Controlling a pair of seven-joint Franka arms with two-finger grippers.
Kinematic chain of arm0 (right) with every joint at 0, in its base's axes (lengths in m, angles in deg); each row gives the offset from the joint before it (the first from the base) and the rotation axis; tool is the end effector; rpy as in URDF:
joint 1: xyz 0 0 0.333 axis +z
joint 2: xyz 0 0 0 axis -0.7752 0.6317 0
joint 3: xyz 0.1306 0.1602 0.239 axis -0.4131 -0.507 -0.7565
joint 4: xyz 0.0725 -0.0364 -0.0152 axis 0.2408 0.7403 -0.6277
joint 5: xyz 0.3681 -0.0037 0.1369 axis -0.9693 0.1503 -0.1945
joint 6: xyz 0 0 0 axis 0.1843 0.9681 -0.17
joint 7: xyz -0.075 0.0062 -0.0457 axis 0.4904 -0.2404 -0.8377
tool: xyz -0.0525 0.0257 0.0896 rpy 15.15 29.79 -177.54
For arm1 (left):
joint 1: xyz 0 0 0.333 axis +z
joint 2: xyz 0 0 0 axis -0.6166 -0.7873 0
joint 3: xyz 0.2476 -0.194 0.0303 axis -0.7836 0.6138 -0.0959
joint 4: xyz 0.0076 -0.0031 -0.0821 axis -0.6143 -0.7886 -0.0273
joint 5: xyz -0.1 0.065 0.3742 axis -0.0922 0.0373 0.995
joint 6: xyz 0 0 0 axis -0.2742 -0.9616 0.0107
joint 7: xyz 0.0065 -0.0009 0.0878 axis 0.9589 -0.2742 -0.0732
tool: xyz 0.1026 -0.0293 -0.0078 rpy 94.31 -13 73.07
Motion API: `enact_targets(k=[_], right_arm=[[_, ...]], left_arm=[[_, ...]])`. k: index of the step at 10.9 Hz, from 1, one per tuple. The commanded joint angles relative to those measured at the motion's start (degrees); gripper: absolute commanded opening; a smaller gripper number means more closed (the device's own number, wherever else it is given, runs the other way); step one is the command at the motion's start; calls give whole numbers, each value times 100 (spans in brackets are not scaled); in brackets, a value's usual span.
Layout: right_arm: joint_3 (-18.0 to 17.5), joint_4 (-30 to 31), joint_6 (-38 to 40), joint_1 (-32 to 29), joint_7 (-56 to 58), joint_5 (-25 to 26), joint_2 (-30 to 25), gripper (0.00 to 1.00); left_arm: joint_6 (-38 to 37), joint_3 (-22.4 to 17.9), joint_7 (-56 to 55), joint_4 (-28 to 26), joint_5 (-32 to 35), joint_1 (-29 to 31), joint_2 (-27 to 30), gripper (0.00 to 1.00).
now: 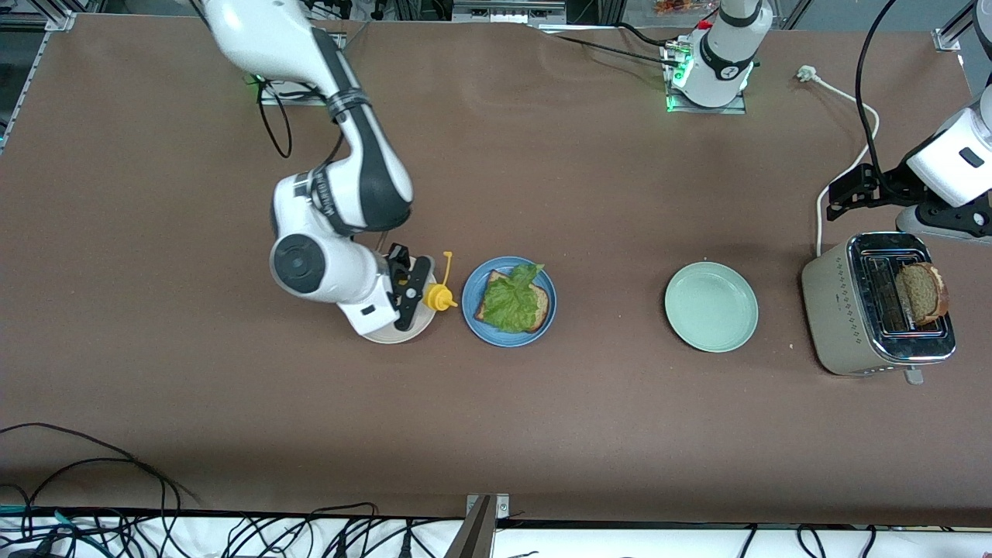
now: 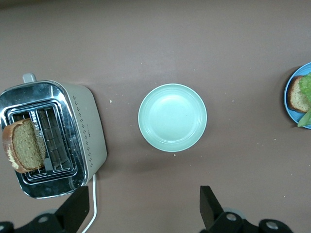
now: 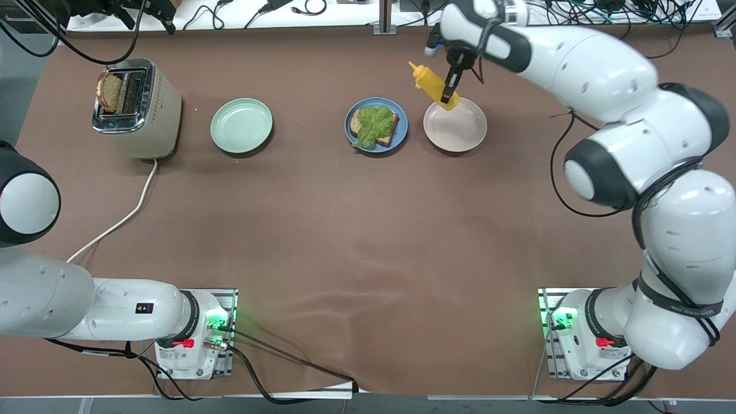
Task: Make sandwich in blue plate with both arms
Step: 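Carry the mustard bottle back past the white plate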
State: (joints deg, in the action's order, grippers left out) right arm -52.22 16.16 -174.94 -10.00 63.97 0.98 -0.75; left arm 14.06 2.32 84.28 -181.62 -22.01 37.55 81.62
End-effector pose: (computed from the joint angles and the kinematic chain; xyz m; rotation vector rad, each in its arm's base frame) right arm 0.6356 0.3225 0.3143 -2.3459 -1.6508 0.1244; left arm 0.5749 -0.0124 0.5889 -3.1307 0.2520 0.0091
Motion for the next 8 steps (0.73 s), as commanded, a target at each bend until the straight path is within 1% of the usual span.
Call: enact_targets(k=[1, 2, 3, 6, 8], right_arm=[[-1369, 221, 153, -1616, 1190, -193, -362, 0], [-1608, 221, 380, -2152, 1795, -594, -354, 0], [-1689, 221, 617, -2558, 2454, -928, -301, 0], [-1742, 221, 1233, -3228, 3635, -1396, -222, 0], [-1935, 221, 1471, -3746, 4548, -1695, 49, 0]], left_arm=[[-49, 4, -2, 138, 122, -9, -55, 100], [-49, 4, -2, 138, 122, -9, -55, 100], [-49, 4, -10, 138, 122, -9, -55, 100], [-49, 4, -2, 138, 122, 0, -55, 100], [-49, 4, -10, 138, 122, -9, -55, 100]])
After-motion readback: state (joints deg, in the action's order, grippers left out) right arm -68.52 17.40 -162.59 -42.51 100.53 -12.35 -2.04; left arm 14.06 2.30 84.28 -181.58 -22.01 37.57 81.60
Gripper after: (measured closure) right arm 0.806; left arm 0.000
